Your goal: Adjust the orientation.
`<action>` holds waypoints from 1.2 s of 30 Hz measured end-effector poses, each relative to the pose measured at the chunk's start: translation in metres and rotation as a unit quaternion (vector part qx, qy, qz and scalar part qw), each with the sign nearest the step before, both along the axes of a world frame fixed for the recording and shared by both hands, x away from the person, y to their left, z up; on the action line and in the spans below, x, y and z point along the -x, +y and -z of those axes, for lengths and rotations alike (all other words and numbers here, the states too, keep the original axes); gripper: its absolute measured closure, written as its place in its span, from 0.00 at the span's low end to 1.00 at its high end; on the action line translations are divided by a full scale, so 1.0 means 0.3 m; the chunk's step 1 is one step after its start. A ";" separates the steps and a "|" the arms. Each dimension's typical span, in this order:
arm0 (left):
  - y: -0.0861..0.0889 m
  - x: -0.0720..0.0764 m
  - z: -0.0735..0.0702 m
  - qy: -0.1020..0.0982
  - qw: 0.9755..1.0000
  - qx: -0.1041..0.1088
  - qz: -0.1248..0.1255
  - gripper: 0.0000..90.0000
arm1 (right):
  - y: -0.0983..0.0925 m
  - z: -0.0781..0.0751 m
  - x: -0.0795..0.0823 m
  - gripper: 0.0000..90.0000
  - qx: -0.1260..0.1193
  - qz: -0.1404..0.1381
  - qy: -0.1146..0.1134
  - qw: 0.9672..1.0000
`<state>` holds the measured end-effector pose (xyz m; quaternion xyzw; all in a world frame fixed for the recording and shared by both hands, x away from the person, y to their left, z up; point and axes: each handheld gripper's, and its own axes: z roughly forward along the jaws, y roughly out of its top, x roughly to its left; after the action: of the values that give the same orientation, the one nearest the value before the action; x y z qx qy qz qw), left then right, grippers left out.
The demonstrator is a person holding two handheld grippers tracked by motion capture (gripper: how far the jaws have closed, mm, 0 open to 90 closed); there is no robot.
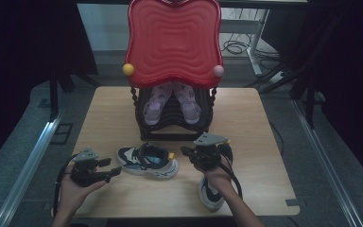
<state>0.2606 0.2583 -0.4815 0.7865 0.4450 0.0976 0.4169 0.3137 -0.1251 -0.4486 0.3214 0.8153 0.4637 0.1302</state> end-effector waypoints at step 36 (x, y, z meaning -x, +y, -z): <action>0.050 0.020 -0.012 0.002 1.000 0.020 -0.018 0.40 | 0.175 0.081 -0.018 0.99 0.020 -0.009 0.042 0.999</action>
<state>0.2547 0.2734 -0.4779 0.7700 0.4621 0.0950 0.4295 0.3191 -0.0727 -0.4730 0.3307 0.8322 0.4341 0.0982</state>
